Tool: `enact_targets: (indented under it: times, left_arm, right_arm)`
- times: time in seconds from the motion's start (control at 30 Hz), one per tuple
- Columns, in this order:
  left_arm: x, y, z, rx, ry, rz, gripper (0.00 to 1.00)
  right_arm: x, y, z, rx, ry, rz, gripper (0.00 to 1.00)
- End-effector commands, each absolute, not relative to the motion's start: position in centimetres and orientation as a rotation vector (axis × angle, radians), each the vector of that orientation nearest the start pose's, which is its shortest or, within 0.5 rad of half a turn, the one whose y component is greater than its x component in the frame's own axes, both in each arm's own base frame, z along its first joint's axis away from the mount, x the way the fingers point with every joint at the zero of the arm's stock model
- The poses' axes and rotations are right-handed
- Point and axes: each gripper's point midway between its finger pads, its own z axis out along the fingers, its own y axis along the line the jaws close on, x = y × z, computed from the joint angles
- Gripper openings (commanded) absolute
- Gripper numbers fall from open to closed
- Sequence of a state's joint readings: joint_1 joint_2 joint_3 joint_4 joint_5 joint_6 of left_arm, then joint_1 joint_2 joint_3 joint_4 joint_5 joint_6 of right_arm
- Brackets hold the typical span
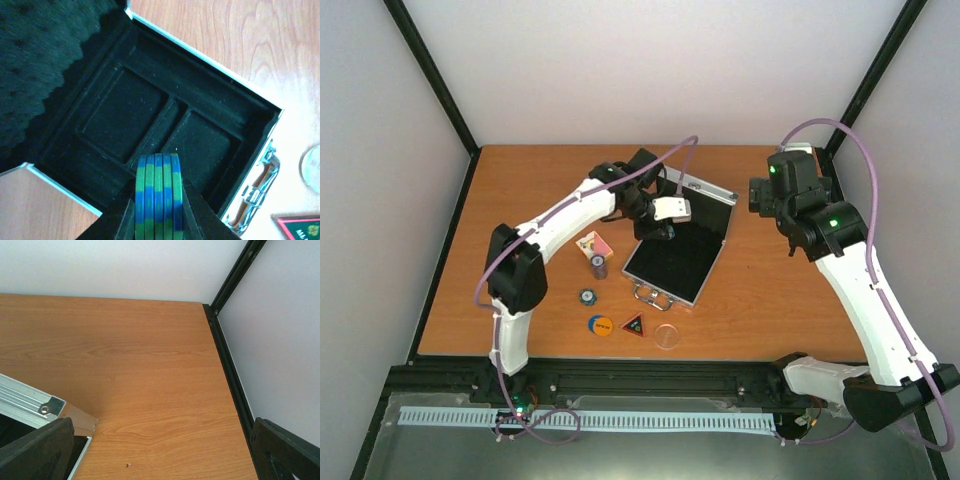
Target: Pack up texas hold em set
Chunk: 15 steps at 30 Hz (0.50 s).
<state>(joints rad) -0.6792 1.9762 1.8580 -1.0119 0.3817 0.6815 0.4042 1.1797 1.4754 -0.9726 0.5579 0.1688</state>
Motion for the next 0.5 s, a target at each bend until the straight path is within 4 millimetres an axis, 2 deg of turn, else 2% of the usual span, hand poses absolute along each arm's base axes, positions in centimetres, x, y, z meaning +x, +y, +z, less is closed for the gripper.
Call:
enact_targets:
  times: [0.0, 0.17, 0.47]
  left_arm:
    - [33.2, -35.2, 15.5, 1.938, 1.882, -0.481, 0.01]
    - [35.0, -34.4, 12.9, 1.996, 1.883, -0.326, 0.01]
    - [41.4, -32.9, 9.5, 1.924, 1.912, -0.047, 0.01]
  right_arm:
    - [32.3, 3.2, 34.8, 0.035, 2.145, -0.289, 0.99]
    - [32.7, 2.4, 34.0, 0.041, 2.171, -0.296, 0.99]
    - [33.3, 1.6, 32.3, 0.051, 2.218, -0.311, 0.99]
